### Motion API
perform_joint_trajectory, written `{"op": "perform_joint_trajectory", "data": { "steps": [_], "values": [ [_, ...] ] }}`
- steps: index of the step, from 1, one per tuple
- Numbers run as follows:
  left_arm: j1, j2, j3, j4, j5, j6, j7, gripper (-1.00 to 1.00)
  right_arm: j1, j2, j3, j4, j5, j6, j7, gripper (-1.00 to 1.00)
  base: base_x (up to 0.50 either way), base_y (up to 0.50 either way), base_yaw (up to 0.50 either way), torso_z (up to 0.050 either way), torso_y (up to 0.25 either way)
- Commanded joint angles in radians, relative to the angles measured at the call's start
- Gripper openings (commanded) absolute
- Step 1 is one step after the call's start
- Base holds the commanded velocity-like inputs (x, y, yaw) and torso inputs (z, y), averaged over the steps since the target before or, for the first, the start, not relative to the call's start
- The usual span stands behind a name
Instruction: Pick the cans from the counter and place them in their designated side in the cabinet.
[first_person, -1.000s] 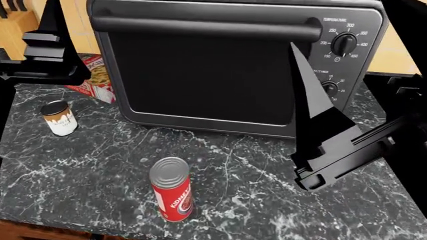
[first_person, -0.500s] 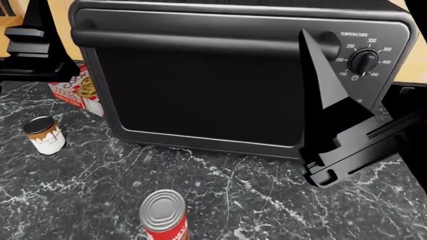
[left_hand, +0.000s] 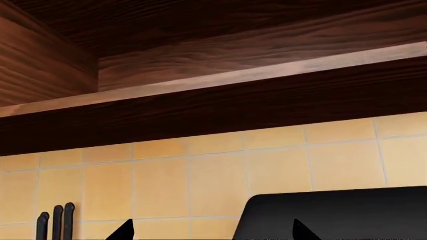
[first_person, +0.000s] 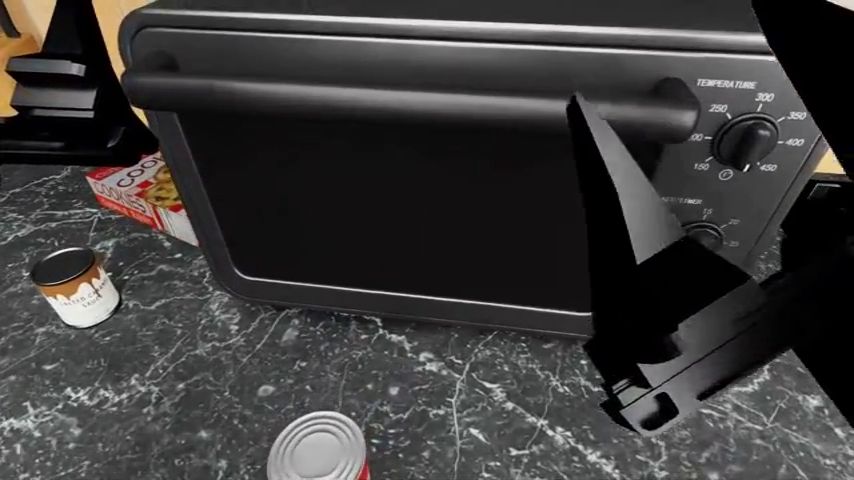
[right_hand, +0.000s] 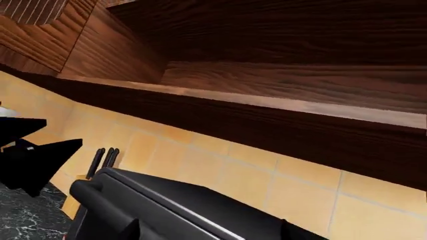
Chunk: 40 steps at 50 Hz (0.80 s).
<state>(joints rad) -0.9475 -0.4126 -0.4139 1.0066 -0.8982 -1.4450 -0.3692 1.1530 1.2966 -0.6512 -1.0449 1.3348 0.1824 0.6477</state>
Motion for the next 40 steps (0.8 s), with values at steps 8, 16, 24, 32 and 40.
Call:
{"op": "perform_joint_trajectory", "data": {
  "steps": [8, 16, 24, 32, 40],
  "values": [
    [0.0, -0.015, -0.002, -0.003, -0.056, 0.004, -0.048, 1.0, 0.12, -0.105, -0.353, 0.014, 0.01, -0.079, -0.085, 1.0, 0.0, 0.0, 0.0, 0.0, 0.0],
    [0.027, -0.034, 0.03, -0.019, -0.031, 0.055, -0.049, 1.0, 0.086, -0.204, -0.409, 0.064, -0.036, -0.033, -0.109, 1.0, 0.0, 0.0, 0.0, 0.0, 0.0],
    [0.041, -0.046, 0.04, -0.026, -0.032, 0.077, -0.06, 1.0, 0.081, -0.276, -0.449, 0.094, -0.049, 0.013, -0.147, 1.0, 0.0, 0.0, 0.0, 0.0, 0.0],
    [0.075, -0.062, 0.049, -0.037, -0.015, 0.118, -0.056, 1.0, 0.059, -0.318, -0.471, 0.122, -0.054, 0.002, -0.227, 1.0, 0.0, 0.0, 0.0, 0.0, 0.0],
    [0.085, -0.069, 0.053, -0.041, -0.018, 0.135, -0.059, 1.0, 0.069, -0.369, -0.487, 0.152, -0.058, 0.023, -0.261, 1.0, 0.0, 0.0, 0.0, 0.0, 0.0]
  ]
}}
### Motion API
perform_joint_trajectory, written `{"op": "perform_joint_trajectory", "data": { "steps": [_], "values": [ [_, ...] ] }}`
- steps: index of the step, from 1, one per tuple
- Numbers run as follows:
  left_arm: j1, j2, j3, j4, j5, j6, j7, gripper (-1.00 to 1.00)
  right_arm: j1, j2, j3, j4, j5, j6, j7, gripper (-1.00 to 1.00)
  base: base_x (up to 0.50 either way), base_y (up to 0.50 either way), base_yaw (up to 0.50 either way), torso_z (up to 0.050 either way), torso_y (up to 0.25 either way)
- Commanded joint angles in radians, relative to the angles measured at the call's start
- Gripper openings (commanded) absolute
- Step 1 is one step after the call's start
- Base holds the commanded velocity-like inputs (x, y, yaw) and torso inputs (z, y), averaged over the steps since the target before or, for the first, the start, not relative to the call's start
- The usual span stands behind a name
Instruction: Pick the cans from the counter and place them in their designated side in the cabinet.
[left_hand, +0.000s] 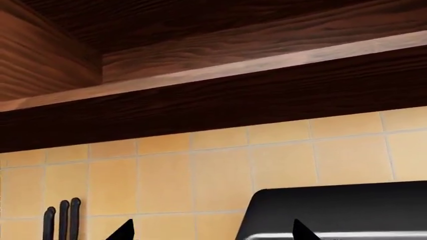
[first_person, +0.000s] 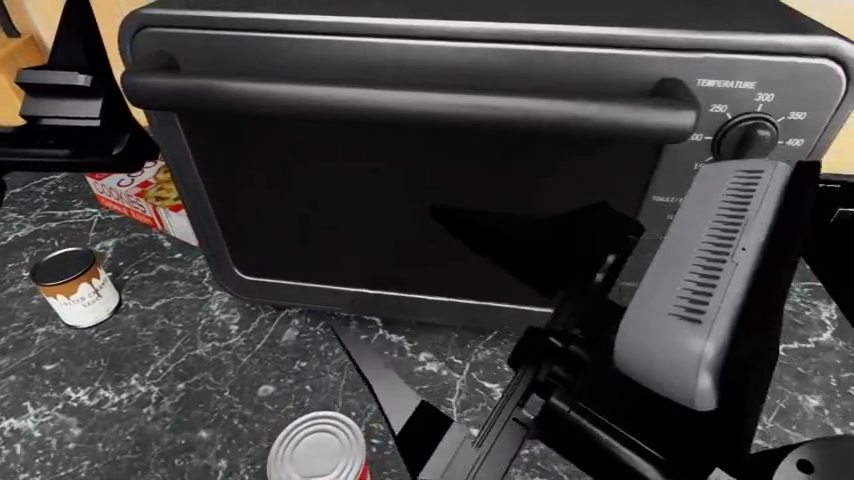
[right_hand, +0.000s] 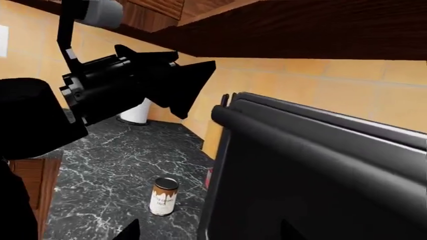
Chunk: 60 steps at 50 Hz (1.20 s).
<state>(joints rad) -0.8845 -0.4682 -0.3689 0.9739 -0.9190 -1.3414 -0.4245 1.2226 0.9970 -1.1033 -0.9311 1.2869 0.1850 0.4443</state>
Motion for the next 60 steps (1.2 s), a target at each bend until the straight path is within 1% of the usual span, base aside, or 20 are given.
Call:
{"op": "perform_joint_trajectory", "data": {
  "steps": [1, 13, 23, 38, 60],
  "values": [
    [0.023, -0.015, 0.008, -0.008, 0.001, 0.033, -0.005, 1.0, -0.001, -0.074, -0.037, 0.041, -0.011, 0.022, -0.06, 1.0, 0.0, 0.0, 0.0, 0.0, 0.0],
    [0.04, -0.025, 0.014, -0.012, -0.002, 0.055, -0.013, 1.0, -0.01, -0.113, -0.054, 0.059, -0.022, 0.028, -0.092, 1.0, 0.0, 0.0, 0.0, 0.0, 0.0],
    [0.046, -0.032, 0.016, -0.014, -0.012, 0.066, -0.023, 1.0, -0.037, -0.102, -0.061, 0.039, -0.027, 0.004, -0.139, 1.0, 0.0, 0.0, 0.0, 0.0, 0.0],
    [0.048, -0.044, 0.024, -0.021, -0.025, 0.08, -0.037, 1.0, -0.079, -0.136, -0.108, 0.034, -0.055, 0.019, -0.197, 1.0, 0.0, 0.0, 0.0, 0.0, 0.0],
    [0.058, -0.064, 0.024, -0.026, -0.047, 0.099, -0.056, 1.0, -0.127, -0.176, -0.15, 0.082, -0.095, 0.032, -0.22, 1.0, 0.0, 0.0, 0.0, 0.0, 0.0]
  ]
}}
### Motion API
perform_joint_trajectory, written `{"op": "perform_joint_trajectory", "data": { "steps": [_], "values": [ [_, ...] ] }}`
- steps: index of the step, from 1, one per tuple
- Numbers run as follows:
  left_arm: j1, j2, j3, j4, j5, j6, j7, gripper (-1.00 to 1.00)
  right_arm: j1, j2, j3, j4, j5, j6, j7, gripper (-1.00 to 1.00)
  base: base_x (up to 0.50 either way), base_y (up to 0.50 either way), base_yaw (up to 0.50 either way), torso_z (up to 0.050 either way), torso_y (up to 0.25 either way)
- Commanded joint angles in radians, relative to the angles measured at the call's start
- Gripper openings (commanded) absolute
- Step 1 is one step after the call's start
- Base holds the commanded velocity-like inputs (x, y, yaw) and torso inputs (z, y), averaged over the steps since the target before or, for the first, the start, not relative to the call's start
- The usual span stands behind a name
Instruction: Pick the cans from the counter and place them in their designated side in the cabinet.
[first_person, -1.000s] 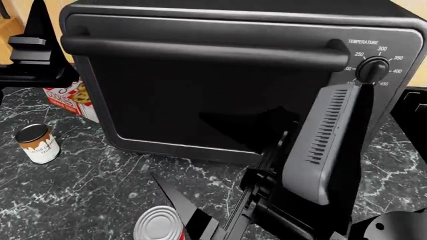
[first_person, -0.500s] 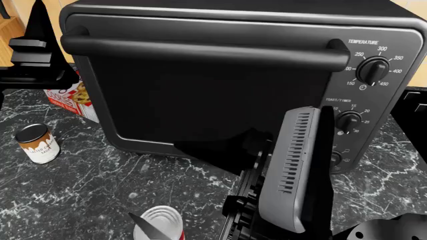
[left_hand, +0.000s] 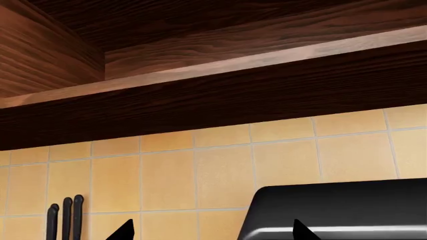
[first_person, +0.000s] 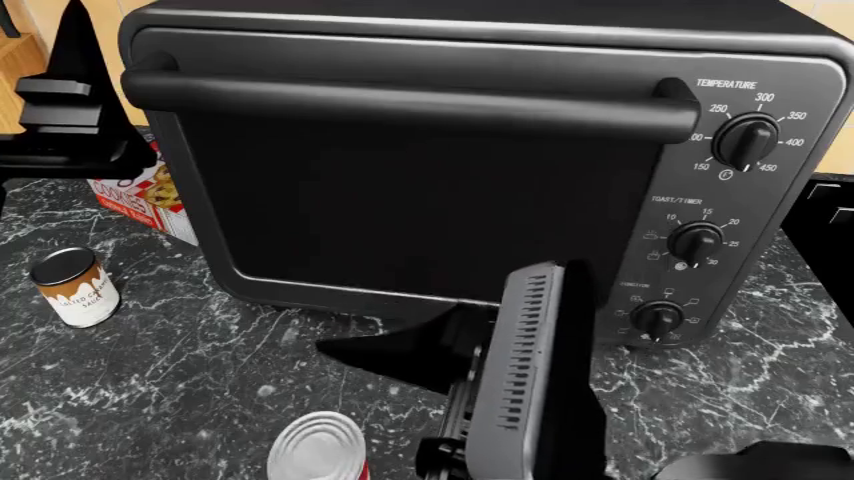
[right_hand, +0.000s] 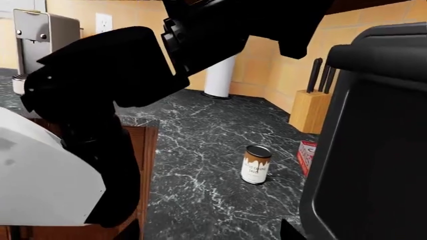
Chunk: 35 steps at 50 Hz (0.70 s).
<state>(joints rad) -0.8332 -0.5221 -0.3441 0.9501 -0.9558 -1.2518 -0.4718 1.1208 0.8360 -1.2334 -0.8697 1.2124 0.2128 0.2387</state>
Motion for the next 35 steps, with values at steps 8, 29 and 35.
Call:
{"op": "perform_joint_trajectory", "data": {
  "steps": [8, 29, 35],
  "values": [
    [0.012, -0.017, -0.004, -0.006, -0.019, 0.017, -0.013, 1.0, -0.051, -0.025, -0.036, 0.04, -0.044, 0.005, -0.02, 1.0, 0.0, 0.0, 0.0, 0.0, 0.0],
    [0.036, -0.025, 0.022, -0.008, -0.011, 0.051, -0.02, 1.0, -0.143, -0.05, -0.079, 0.129, -0.129, -0.028, -0.065, 1.0, 0.0, 0.0, 0.0, 0.0, 0.0],
    [0.029, -0.029, 0.02, -0.009, -0.024, 0.048, -0.029, 1.0, -0.164, -0.058, -0.088, 0.157, -0.145, -0.038, -0.078, 1.0, 0.0, 0.0, 0.0, 0.0, 0.0]
  ]
}}
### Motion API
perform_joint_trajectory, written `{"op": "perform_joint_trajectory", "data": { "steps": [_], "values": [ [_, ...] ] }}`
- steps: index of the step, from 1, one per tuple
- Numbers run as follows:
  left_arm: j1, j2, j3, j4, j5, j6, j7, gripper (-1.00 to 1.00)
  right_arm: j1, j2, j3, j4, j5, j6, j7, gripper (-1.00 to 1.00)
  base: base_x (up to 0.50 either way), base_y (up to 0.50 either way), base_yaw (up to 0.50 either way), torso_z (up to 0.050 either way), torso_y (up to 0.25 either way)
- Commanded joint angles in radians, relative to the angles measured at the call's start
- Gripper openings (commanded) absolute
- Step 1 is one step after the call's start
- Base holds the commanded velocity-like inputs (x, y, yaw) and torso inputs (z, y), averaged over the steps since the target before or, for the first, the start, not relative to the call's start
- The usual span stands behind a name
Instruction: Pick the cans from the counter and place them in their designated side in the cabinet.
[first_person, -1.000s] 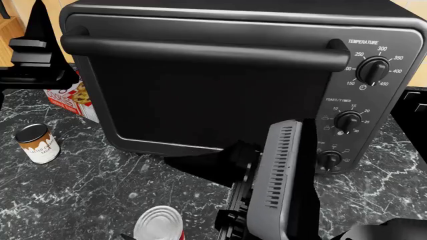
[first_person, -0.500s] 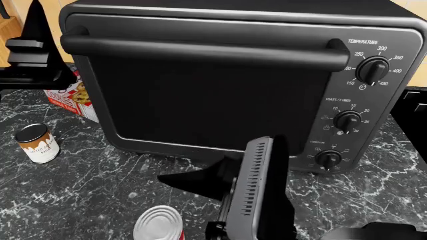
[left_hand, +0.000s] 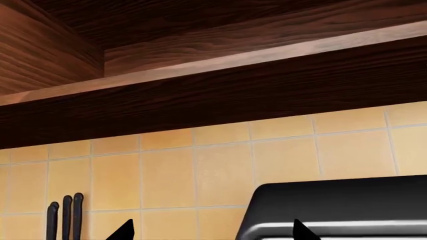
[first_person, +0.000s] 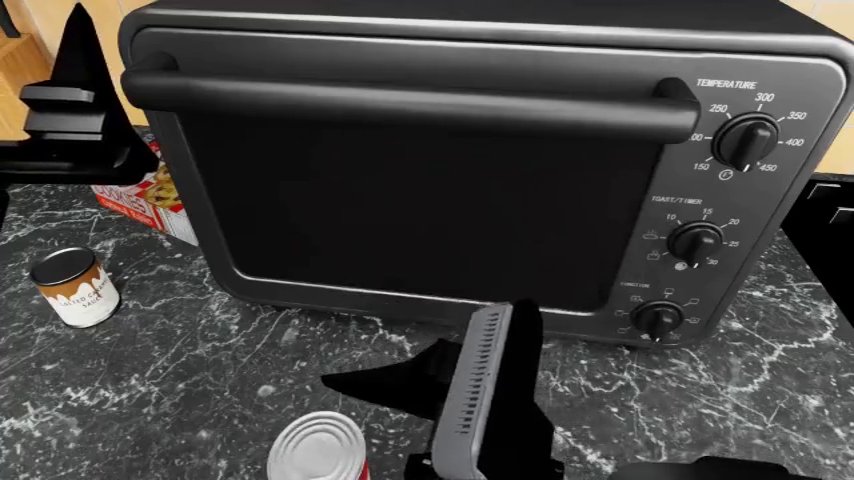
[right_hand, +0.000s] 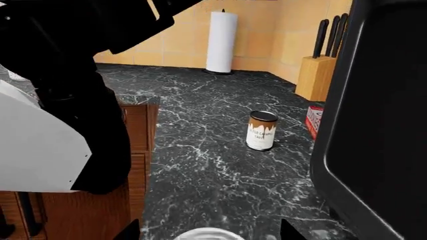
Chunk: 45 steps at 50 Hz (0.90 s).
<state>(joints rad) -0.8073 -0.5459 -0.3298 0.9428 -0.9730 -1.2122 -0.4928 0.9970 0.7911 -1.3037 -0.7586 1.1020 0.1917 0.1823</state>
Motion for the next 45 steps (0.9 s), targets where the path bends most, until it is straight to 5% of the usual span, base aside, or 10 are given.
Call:
{"op": "perform_joint_trajectory", "data": {
  "steps": [1, 45],
  "values": [
    [0.004, -0.006, 0.006, -0.002, -0.007, 0.01, -0.008, 1.0, -0.044, -0.014, -0.02, 0.05, -0.037, -0.018, -0.024, 1.0, 0.0, 0.0, 0.0, 0.0, 0.0],
    [0.003, -0.029, 0.029, -0.018, -0.026, 0.046, -0.033, 1.0, -0.193, -0.071, -0.05, 0.222, -0.145, -0.152, -0.118, 1.0, 0.0, 0.0, 0.0, 0.0, 0.0]
  ]
}}
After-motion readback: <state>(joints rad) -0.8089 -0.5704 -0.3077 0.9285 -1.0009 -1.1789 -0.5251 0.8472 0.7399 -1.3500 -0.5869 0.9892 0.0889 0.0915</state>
